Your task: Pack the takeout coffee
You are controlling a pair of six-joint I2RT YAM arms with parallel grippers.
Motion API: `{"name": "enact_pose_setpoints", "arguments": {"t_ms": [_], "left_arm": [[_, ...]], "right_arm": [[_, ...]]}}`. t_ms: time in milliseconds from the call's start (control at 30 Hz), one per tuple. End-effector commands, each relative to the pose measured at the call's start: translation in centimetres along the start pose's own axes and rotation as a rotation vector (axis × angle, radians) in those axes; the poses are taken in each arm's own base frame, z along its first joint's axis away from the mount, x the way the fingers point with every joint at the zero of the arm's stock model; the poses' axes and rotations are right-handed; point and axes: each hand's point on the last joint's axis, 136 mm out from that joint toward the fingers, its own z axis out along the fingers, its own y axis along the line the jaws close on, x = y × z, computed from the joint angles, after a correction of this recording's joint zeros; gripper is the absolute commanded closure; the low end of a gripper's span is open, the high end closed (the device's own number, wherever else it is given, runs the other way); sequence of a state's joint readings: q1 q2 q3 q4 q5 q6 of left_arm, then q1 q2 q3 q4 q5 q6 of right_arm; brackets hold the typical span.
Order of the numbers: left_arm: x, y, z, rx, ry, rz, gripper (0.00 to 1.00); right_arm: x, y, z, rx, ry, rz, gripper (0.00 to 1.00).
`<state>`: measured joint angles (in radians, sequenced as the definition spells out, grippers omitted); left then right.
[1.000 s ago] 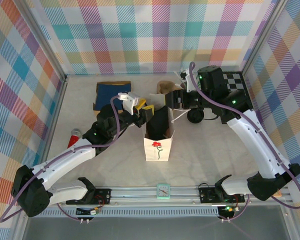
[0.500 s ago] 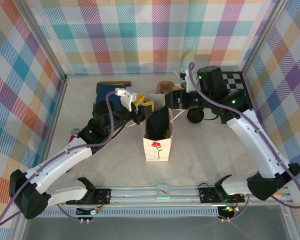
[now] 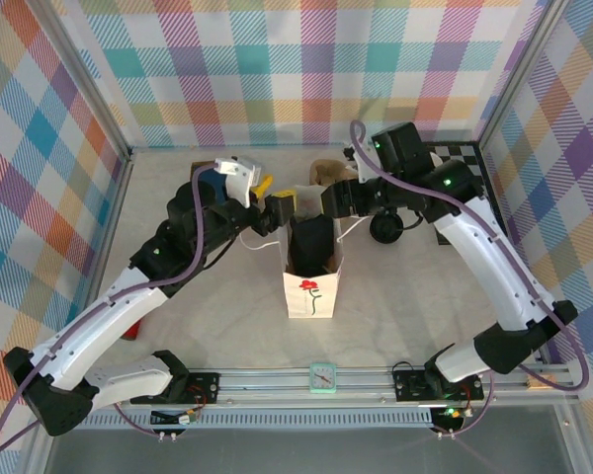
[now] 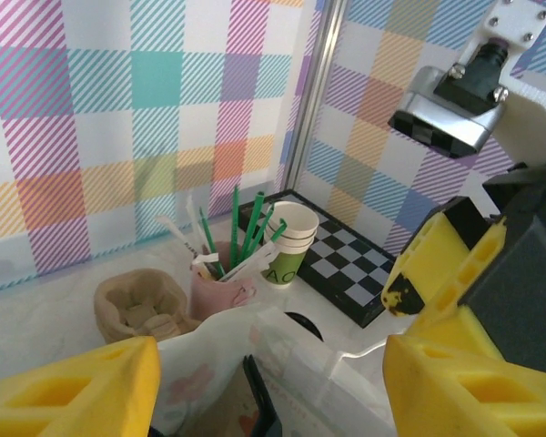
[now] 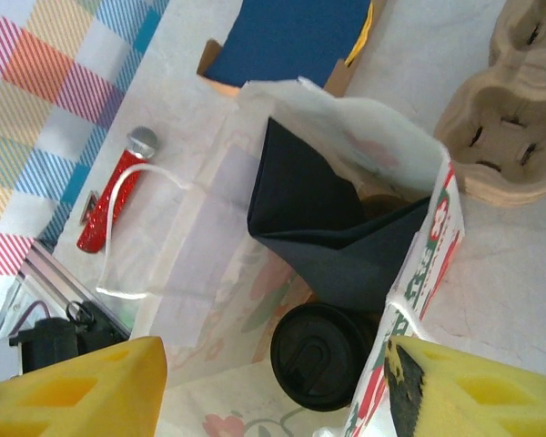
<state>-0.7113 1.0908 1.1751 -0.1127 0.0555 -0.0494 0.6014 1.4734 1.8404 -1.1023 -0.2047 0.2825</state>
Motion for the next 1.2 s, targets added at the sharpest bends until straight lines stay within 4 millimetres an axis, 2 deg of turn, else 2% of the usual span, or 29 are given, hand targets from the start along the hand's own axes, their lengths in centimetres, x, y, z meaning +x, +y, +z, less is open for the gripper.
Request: {"name": "enact_pose_setpoints", "arguments": {"t_ms": [0, 200, 533, 900, 1167], "left_arm": [[0.1, 0.5, -1.1, -0.054, 0.042, 0.046, 0.28], [0.0, 1.9, -2.1, -0.143, 0.074, 0.090, 0.20], [-0.1, 3.3, -3.6, -0.228, 0.075, 0.115, 0.17], [0.7, 4.9, -5.0, -0.315, 0.095, 0.147, 0.15], [2.2, 6.6, -6.5, -0.407, 0.141, 0.176, 0.14]], "right_arm": [[1.1, 0.3, 0.0, 0.032, 0.057, -0.039, 0.35], [2.0, 1.4, 0.5, 0.041, 0.116, -0.086, 0.35], [3.0, 2.7, 1.2, 0.055, 0.187, -0.137, 0.35], [3.4, 2.6, 1.4, 0.087, 0.228, -0.154, 0.34], [3.7, 2.4, 1.3, 0.100, 0.254, -0.172, 0.33]]}}
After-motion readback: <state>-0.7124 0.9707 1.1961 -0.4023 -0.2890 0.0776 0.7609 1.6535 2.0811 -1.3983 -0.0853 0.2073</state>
